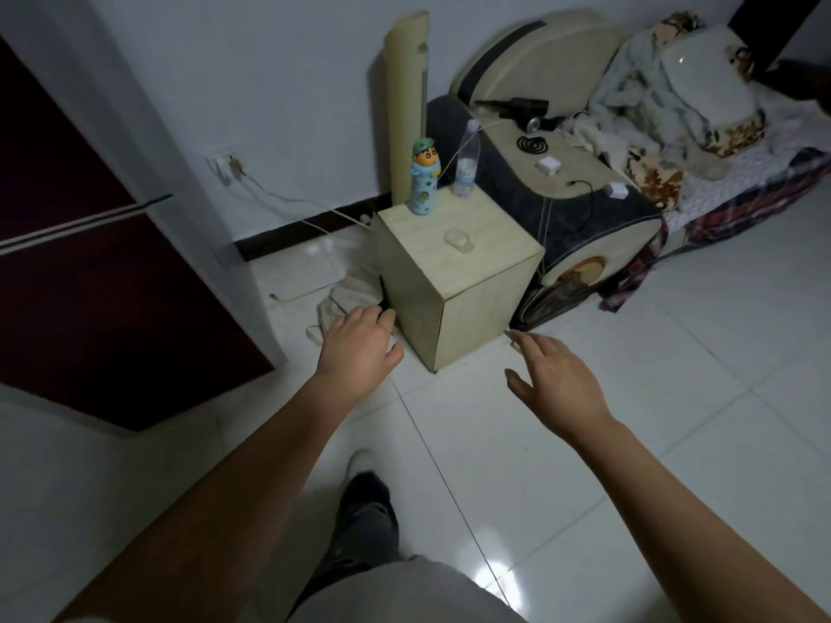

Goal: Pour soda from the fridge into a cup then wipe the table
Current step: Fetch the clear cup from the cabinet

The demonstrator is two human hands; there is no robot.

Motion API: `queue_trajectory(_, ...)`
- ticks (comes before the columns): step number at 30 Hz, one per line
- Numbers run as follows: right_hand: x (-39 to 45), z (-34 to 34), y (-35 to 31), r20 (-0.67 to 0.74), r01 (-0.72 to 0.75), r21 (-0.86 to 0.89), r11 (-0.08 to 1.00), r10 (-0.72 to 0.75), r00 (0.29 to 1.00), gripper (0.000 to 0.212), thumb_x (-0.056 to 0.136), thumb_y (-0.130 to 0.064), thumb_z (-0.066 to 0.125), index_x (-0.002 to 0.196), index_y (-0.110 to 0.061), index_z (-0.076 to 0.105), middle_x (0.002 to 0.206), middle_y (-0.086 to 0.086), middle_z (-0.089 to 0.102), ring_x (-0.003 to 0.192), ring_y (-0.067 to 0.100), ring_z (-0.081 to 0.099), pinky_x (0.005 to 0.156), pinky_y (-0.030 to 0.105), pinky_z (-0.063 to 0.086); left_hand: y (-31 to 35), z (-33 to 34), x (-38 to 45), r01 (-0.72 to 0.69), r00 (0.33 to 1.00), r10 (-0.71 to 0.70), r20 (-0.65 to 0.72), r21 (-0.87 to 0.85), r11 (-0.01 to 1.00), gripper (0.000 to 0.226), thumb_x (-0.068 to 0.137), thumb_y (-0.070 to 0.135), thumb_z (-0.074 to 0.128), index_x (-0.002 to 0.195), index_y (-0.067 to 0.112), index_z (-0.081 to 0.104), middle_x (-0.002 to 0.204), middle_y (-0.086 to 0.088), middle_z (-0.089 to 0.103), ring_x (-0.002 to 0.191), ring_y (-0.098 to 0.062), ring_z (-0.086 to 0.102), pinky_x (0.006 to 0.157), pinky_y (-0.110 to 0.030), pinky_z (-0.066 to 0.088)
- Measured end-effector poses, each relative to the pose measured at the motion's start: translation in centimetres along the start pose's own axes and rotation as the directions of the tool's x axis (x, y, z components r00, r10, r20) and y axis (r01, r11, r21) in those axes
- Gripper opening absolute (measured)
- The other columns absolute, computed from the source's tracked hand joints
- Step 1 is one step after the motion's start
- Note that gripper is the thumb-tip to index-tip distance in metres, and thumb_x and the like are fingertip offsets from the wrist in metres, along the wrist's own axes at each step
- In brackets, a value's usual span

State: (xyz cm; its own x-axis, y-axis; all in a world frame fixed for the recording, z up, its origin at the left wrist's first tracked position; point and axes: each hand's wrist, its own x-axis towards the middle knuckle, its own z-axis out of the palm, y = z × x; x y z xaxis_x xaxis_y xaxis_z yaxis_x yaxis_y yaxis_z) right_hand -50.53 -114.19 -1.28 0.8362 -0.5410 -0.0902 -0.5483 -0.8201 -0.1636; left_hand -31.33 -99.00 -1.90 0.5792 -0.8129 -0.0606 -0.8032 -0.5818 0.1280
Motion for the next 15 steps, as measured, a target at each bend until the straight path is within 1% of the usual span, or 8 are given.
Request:
queue_trajectory(2, 2.6, -0.1, 0.7, -0.001, -0.012, -0.007, 1.0, 0.012, 1.0, 0.056, 0.093, -0.036, 0.046, 0.142, -0.016, 0.029, 0.142, 0.006, 0.043, 0.129, 0.023, 0.038, 0.099, 0.033, 0.037, -0.4, 0.0, 3.2, -0.023, 1.0, 0.023, -0.001, -0.012, 1.0, 0.041, 0.092, 0.03, 0.045, 0.126, 0.007, 0.049, 0.12, -0.012, 0.056, 0.114, -0.027, 0.049, 0.093, -0.036, 0.038)
queue_trajectory(6, 8.9, -0.2, 2.2, -0.009, -0.047, 0.012, 0.999, 0.047, 0.999, 0.055, 0.093, -0.034, 0.047, 0.142, -0.015, 0.03, 0.141, 0.007, 0.044, 0.127, 0.025, 0.039, 0.098, 0.034, 0.037, -1.6, 0.2, 10.6, -0.067, 0.998, 0.067, 0.003, 0.003, 0.998, 0.046, 0.092, 0.032, 0.045, 0.131, 0.009, 0.046, 0.124, -0.01, 0.054, 0.117, -0.026, 0.047, 0.096, -0.036, 0.037)
queue_trajectory(9, 14.1, -0.3, 3.3, -0.016, -0.092, 0.035, 0.995, 0.093, 0.996, 0.054, 0.093, -0.034, 0.047, 0.142, -0.015, 0.03, 0.141, 0.007, 0.043, 0.127, 0.025, 0.04, 0.098, 0.034, 0.038, -2.7, 0.5, 16.7, -0.11, 0.994, 0.11, 0.019, 0.003, 0.994, 0.048, 0.092, 0.034, 0.047, 0.132, 0.009, 0.045, 0.126, -0.011, 0.053, 0.118, -0.027, 0.047, 0.096, -0.036, 0.037)
queue_trajectory(15, 24.0, -0.1, 5.0, -0.018, -0.174, 0.103, 0.979, 0.176, 0.984, 0.055, 0.093, -0.033, 0.048, 0.142, -0.014, 0.031, 0.14, 0.008, 0.045, 0.127, 0.025, 0.04, 0.098, 0.035, 0.038, -4.1, 0.4, 28.7, -0.21, 0.974, 0.207, 0.092, 0.031, 0.977, 0.044, 0.092, 0.035, 0.044, 0.129, 0.011, 0.047, 0.123, -0.008, 0.054, 0.115, -0.025, 0.048, 0.093, -0.035, 0.04)
